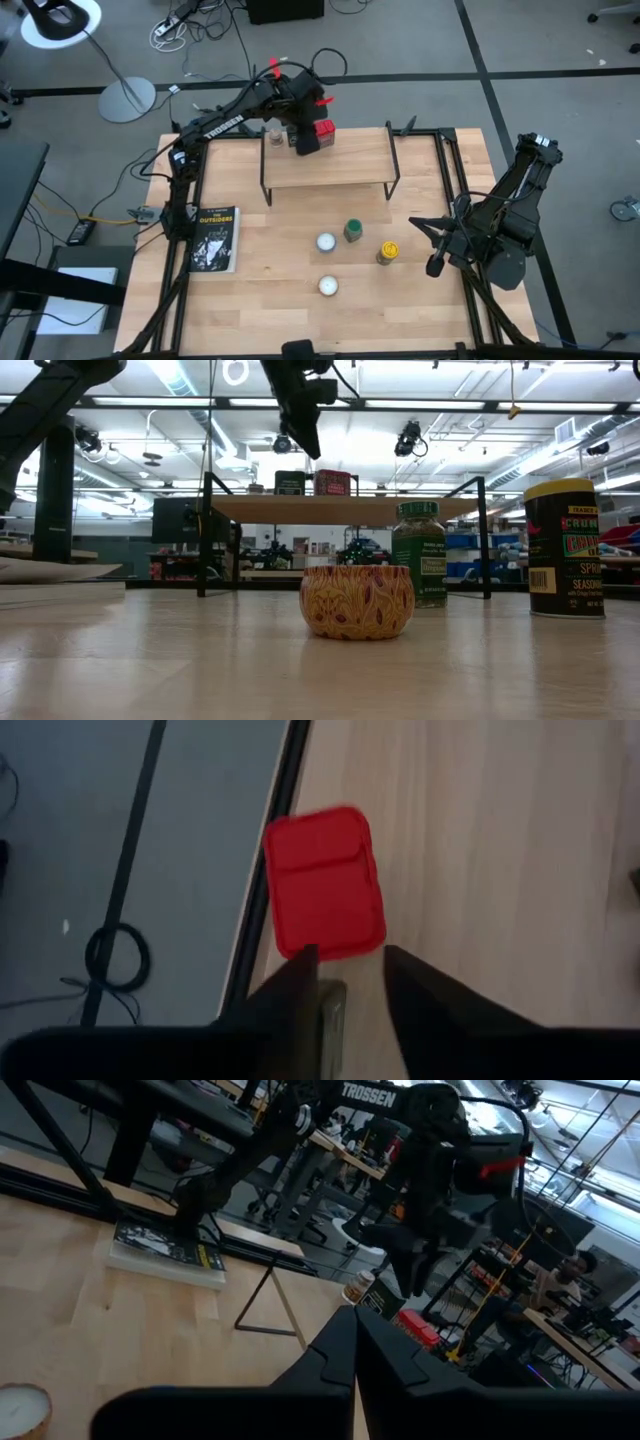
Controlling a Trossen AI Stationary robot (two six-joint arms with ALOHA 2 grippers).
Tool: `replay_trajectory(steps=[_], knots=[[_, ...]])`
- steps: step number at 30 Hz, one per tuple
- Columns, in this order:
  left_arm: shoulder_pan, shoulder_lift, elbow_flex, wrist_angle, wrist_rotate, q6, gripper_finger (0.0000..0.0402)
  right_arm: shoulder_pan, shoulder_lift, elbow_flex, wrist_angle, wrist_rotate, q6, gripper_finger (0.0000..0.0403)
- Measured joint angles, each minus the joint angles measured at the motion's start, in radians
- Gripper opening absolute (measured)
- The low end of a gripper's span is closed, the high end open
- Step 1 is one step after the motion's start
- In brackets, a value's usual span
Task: Shelf spices
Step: Put the red seasoning can on the shelf
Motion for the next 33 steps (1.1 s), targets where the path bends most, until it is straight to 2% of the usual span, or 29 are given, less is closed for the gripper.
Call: replay_trajectory(steps=[5, 7, 16, 33], knots=[[-0.002, -0.003, -0.028, 0.001, 0.0, -0.002, 0.0032, 0.0, 0.0, 0.0, 0.004, 0.0, 0.0, 0.0005], [-0.002, 0.001, -0.049, 0.0, -0.003, -0.003, 0.0009, 0.0, 0.0, 0.0, 0.004, 0.0, 0.0, 0.0003], [-0.003, 0.001, -0.137, 0.046, -0.06, -0.024, 0.0007, 0.0, 0.0, 0.0, 0.005, 0.0, 0.0, 0.0007], [0.003, 0.001, -0.141, 0.121, -0.063, -0.019, 0.0005, 0.0, 0.0, 0.0, 0.005, 0.0, 0.0, 0.0002]])
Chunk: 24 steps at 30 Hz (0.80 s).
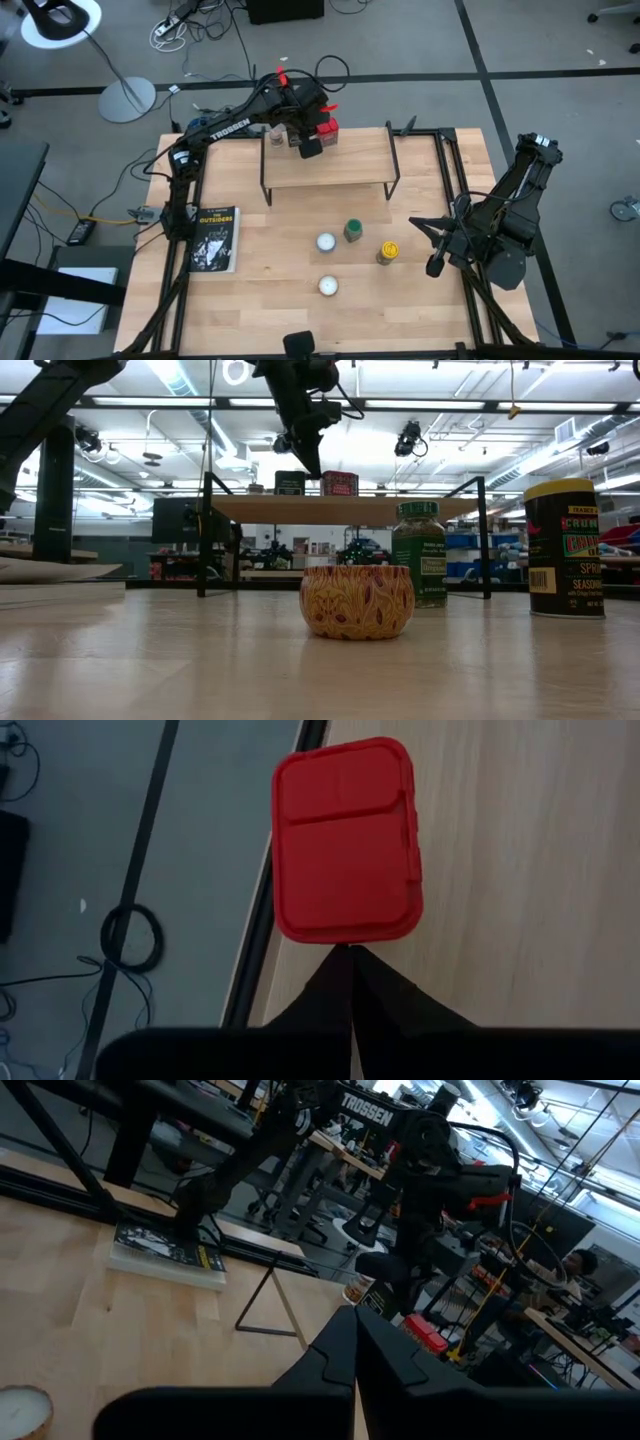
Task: Shelf spices
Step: Put the red seasoning can on the shelf
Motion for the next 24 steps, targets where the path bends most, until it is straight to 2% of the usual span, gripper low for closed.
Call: replay_trajectory(steps=[7, 15, 17, 24], knots=[[0.0, 0.0, 0.004, 0.004, -0.019, 0.001, 0.0004, 0.0, 0.0, 0.0, 0.0, 0.0, 0.0, 0.0007], [-0.003, 0.0, 0.078, 0.005, -0.022, -0.001, 0.0004, 0.0, 0.0, 0.0, -0.001, 0.0, 0.0, 0.0004], [-0.003, 0.0, 0.097, 0.011, 0.008, -0.002, 0.0004, 0.0, 0.0, 0.0, -0.001, 0.0, 0.0, 0.0006], [-0.004, 0.0, 0.086, 0.038, 0.219, -0.005, 0.0004, 0.0, 0.0, 0.0, -0.008, 0.0, 0.0, 0.0002]])
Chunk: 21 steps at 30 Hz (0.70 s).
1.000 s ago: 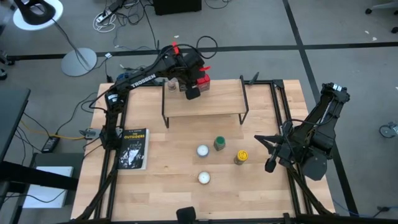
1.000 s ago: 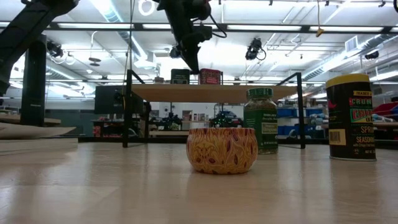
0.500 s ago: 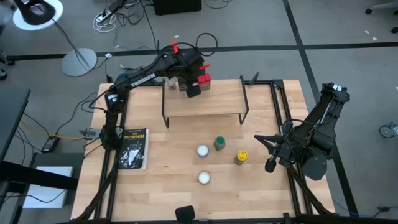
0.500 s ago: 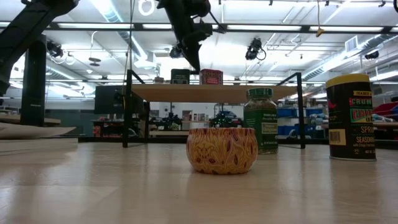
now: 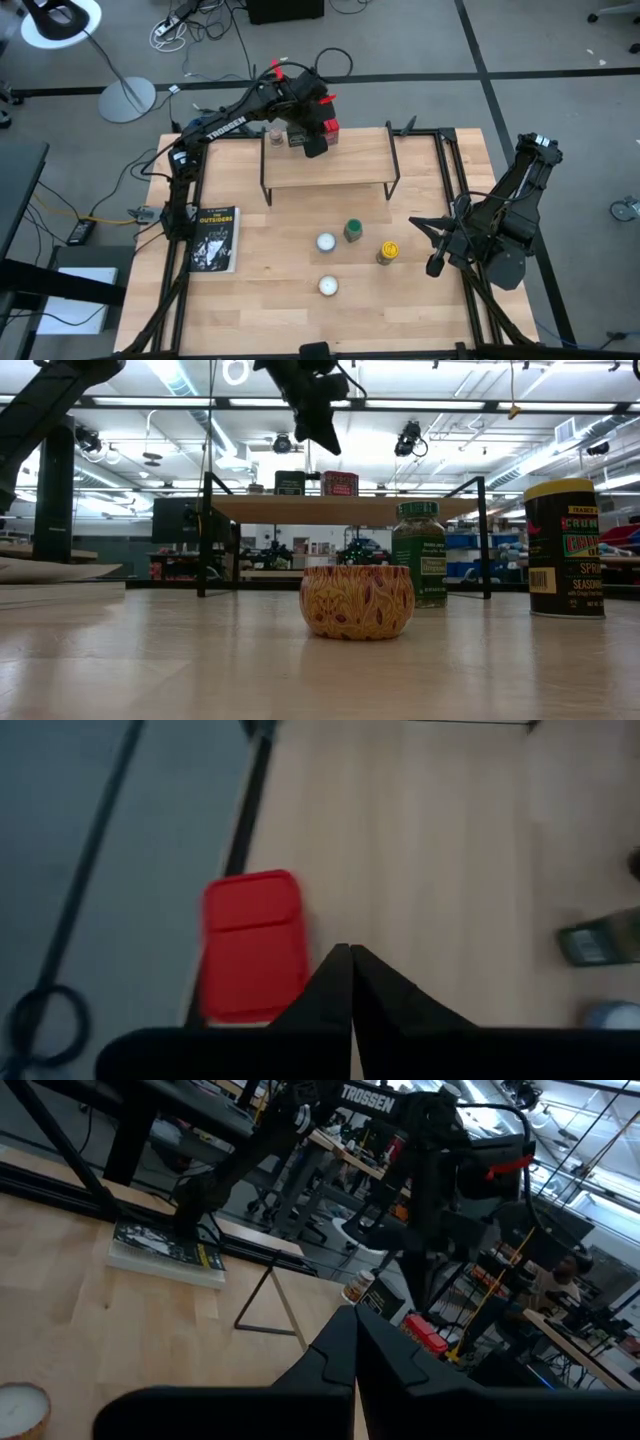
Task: Shelf spices
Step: Put the red seasoning can on the shelf
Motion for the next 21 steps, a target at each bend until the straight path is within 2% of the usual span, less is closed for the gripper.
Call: replay_trajectory(steps=[4, 11, 21], knots=[[-0.001, 0.0, -0.051, 0.005, 0.017, -0.005, 0.0004, 0.0, 0.0, 0.0, 0.0, 0.0, 0.0, 0.0005], [-0.001, 0.0, -0.126, 0.025, -0.036, -0.017, 0.0004, 0.0, 0.0, 0.0, 0.0, 0.0, 0.0, 0.0004], [0.002, 0.001, -0.146, 0.055, -0.085, -0.025, 0.0004, 0.0, 0.0, 0.0, 0.0, -0.001, 0.0, 0.0007]])
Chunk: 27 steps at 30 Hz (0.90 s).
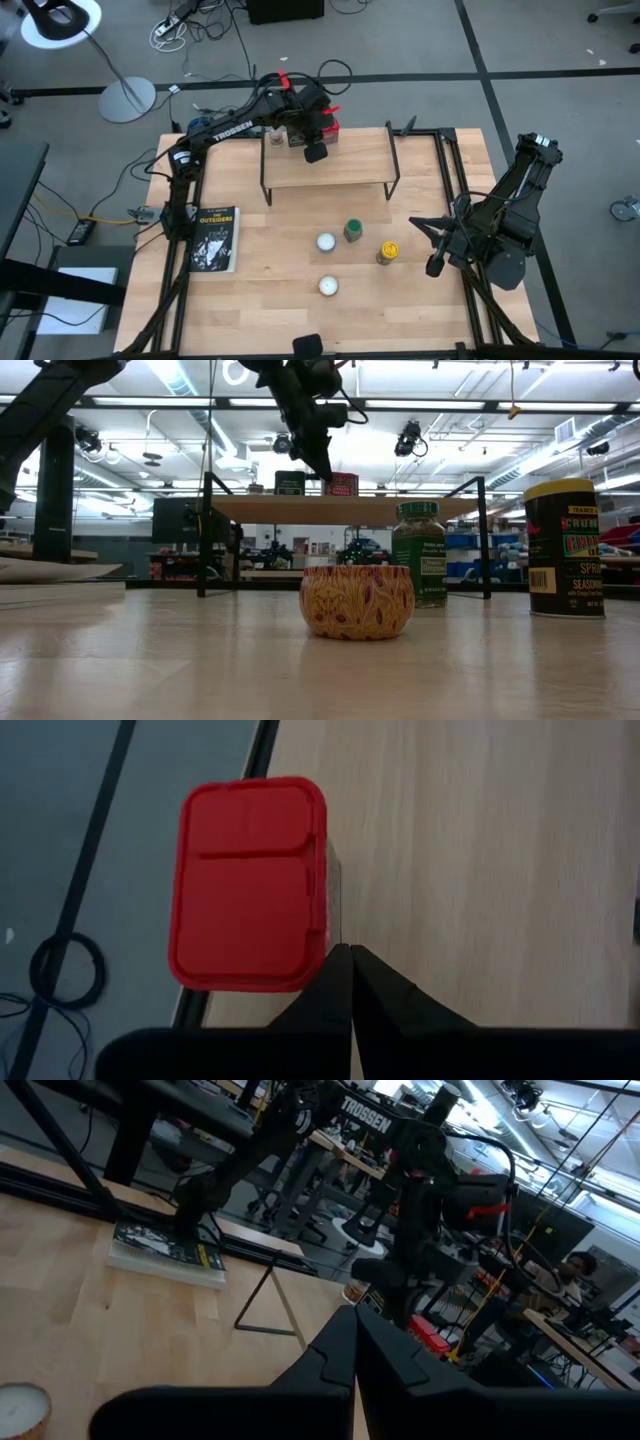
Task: Shelf spices
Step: Put the red seasoning can on the shelf, then put the yellow seasoning bottle on the shelf
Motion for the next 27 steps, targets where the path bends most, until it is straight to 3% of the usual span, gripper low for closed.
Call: replay_trajectory(steps=[16, 23, 27], knots=[[0.0, 0.0, 0.0, -0.017, -0.056, -0.003, 0.0004, 0.0, 0.0, 0.0, 0.0, -0.001, 0.0, 0.0005], [-0.031, 0.0, 0.0, -0.08, 0.064, -0.027, 0.0013, 0.0, 0.0, 0.0, 0.0, -0.007, 0.0, 0.0004], [-0.098, 0.0, 0.015, -0.072, 0.076, -0.027, 0.0026, -0.006, 0.0, 0.0, 0.0, -0.008, 0.0, 0.0007]])
